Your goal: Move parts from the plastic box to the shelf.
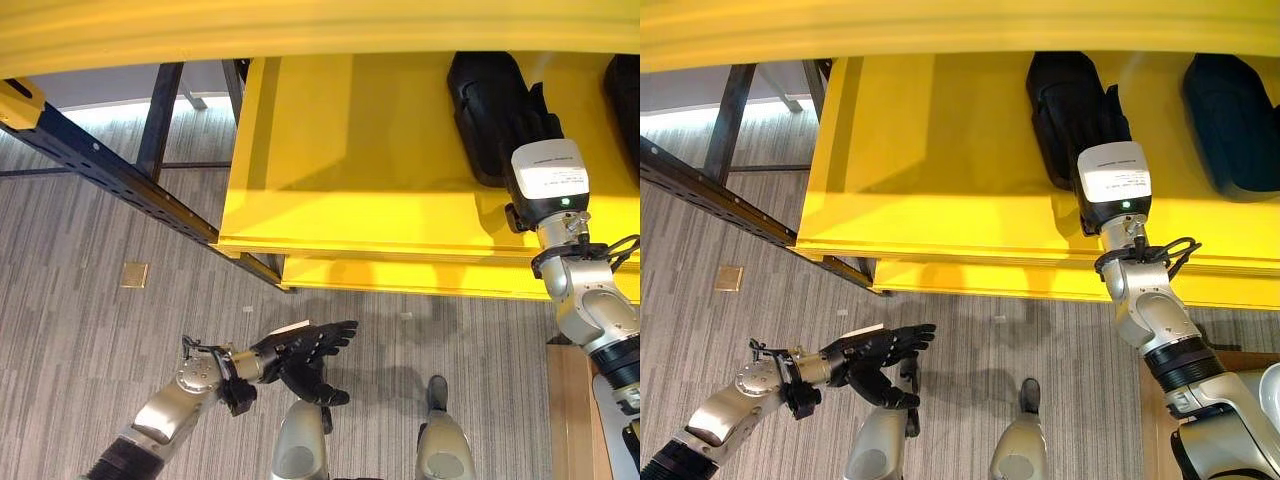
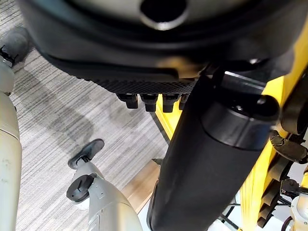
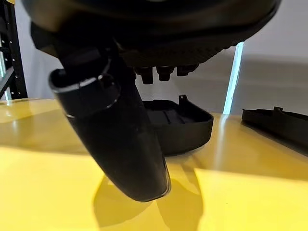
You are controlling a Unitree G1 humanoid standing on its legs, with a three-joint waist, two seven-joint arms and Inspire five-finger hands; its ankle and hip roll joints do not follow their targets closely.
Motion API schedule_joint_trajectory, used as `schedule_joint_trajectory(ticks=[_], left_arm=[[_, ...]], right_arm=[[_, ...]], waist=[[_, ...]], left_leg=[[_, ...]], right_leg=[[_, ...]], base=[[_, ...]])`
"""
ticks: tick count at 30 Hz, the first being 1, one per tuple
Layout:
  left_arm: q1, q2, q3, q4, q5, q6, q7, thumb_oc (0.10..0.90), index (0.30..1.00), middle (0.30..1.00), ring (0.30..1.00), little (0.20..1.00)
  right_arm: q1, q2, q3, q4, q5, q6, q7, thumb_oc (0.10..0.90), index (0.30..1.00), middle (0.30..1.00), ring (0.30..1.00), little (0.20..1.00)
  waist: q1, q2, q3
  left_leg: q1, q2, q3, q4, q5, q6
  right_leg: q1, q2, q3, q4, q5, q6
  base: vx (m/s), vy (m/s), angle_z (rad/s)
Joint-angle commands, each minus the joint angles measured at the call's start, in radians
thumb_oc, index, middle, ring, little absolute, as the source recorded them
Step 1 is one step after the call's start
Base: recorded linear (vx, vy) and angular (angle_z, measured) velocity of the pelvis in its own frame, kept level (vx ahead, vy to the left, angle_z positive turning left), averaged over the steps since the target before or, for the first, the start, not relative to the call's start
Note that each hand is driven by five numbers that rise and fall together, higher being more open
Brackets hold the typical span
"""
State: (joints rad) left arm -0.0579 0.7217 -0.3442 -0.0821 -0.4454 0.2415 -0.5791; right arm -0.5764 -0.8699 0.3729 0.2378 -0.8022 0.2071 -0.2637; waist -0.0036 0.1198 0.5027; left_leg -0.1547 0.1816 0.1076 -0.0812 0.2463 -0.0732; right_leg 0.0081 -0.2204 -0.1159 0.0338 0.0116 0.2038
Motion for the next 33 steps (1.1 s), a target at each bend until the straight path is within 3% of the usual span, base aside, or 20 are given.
schedule_joint_trajectory(ticks=[1, 4, 7, 22, 24, 28, 33], left_arm=[[0.010, -0.029, 0.022, -0.068, -0.034, -0.042, -0.030, 0.900, 1.000, 1.000, 1.000, 1.000], [0.013, -0.028, 0.020, -0.068, -0.037, -0.045, -0.029, 0.900, 1.000, 1.000, 1.000, 1.000], [0.011, -0.028, 0.019, -0.068, -0.040, -0.040, -0.026, 0.900, 1.000, 1.000, 1.000, 1.000], [0.005, -0.043, 0.015, -0.073, -0.014, -0.026, -0.001, 0.900, 1.000, 1.000, 1.000, 1.000], [0.003, -0.041, 0.016, -0.068, -0.007, -0.029, -0.006, 0.900, 1.000, 1.000, 1.000, 1.000], [-0.005, -0.049, 0.011, -0.064, 0.002, -0.032, -0.019, 0.900, 1.000, 1.000, 1.000, 1.000], [-0.018, -0.055, 0.001, -0.067, 0.007, -0.019, -0.025, 0.900, 1.000, 1.000, 1.000, 1.000]], right_arm=[[-0.056, -0.020, -0.052, -0.093, 0.029, -0.027, -0.074, 0.900, 1.000, 1.000, 1.000, 1.000], [-0.056, -0.015, -0.042, -0.105, 0.056, -0.046, -0.059, 0.900, 1.000, 1.000, 1.000, 1.000], [-0.057, -0.006, -0.030, -0.119, 0.169, -0.048, -0.009, 0.900, 1.000, 1.000, 1.000, 1.000], [-0.023, 0.122, -0.031, -0.131, 0.582, 0.129, 0.214, 0.900, 1.000, 1.000, 1.000, 1.000], [-0.019, 0.137, -0.029, -0.120, 0.564, 0.123, 0.265, 0.900, 1.000, 1.000, 1.000, 1.000], [-0.024, 0.139, -0.022, -0.096, 0.580, 0.136, 0.266, 0.900, 1.000, 1.000, 1.000, 1.000], [-0.045, 0.144, -0.029, -0.055, 0.545, 0.108, 0.261, 0.900, 1.000, 1.000, 1.000, 1.000]], waist=[[-0.008, -0.033, -0.065], [-0.008, -0.032, -0.066], [-0.009, -0.033, -0.067], [-0.017, -0.045, -0.063], [-0.016, -0.047, -0.062], [-0.014, -0.050, -0.065], [-0.008, -0.053, -0.070]], left_leg=[[0.104, 0.090, 0.053, 0.008, -0.090, -0.052], [0.108, 0.089, 0.053, 0.008, -0.091, -0.052], [0.111, 0.090, 0.054, 0.008, -0.091, -0.052], [0.126, 0.097, 0.062, 0.011, -0.094, -0.051], [0.125, 0.099, 0.060, 0.015, -0.092, -0.051], [0.125, 0.103, 0.059, 0.020, -0.090, -0.052], [0.127, 0.103, 0.057, 0.017, -0.090, -0.051]], right_leg=[[-0.076, 0.014, -0.017, 0.100, -0.039, -0.092], [-0.074, 0.013, -0.019, 0.101, -0.039, -0.092], [-0.073, 0.011, -0.020, 0.102, -0.039, -0.092], [-0.070, 0.013, -0.016, 0.116, -0.044, -0.099], [-0.069, 0.015, -0.019, 0.126, -0.048, -0.101], [-0.064, 0.016, -0.020, 0.129, -0.050, -0.102], [-0.059, 0.018, -0.020, 0.120, -0.045, -0.101]], base=[[0.00, 0.000, 0.00], [0.00, 0.000, 0.00], [0.00, 0.000, 0.00], [0.00, -0.003, -0.02], [0.00, 0.000, 0.00], [0.00, 0.000, 0.00], [0.00, -0.004, 0.01]])
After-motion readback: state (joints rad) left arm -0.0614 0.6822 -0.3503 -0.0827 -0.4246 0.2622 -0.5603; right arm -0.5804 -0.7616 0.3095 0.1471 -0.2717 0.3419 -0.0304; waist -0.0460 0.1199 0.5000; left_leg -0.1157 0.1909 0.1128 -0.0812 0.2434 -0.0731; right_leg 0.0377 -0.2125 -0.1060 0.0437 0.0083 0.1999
